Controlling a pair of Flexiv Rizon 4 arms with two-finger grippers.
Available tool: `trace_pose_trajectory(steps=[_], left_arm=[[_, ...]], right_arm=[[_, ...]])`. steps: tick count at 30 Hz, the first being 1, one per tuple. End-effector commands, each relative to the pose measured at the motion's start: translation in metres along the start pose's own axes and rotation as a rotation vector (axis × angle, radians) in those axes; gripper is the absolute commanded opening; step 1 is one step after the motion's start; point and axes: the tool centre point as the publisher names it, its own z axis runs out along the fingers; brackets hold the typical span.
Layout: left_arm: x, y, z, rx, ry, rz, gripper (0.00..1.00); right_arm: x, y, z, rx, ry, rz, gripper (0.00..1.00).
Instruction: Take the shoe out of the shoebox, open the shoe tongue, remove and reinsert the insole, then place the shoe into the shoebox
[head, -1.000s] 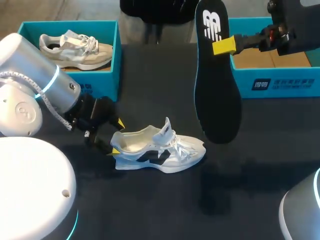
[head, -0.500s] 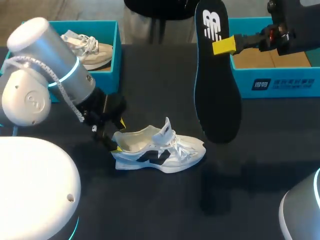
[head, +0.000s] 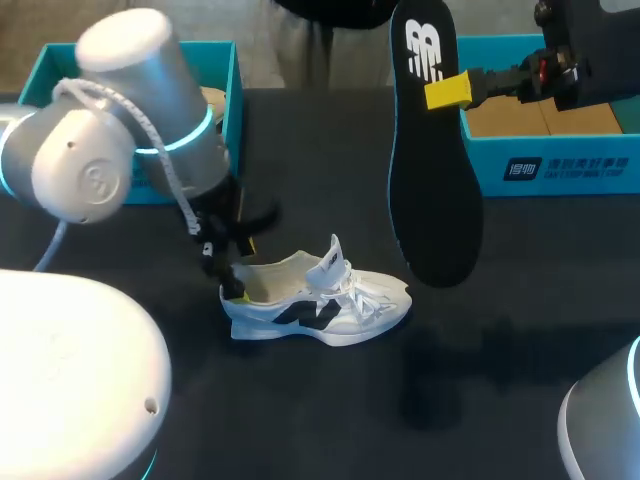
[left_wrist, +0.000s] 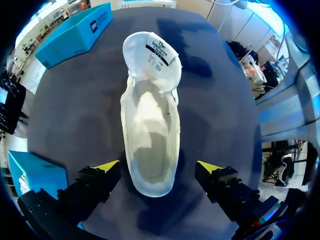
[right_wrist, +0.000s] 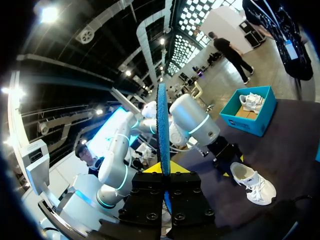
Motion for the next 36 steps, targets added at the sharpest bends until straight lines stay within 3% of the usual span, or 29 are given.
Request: trace_pose_trajectory(steps=[1, 36], left_arm=[[0.0057, -0.0063, -0.0005, -0.118, -0.026, -0.003, 1.0], [0.0041, -0.0116, 0.0007, -0.15, -0.055, -0.002, 1.0]], right_arm=[[-0.0014, 0.0027, 0.0022, 0.005, 0.0, 0.002, 0.0], [-0.0014, 0.0027, 0.0022, 0.005, 0.0, 0.002, 0.0]])
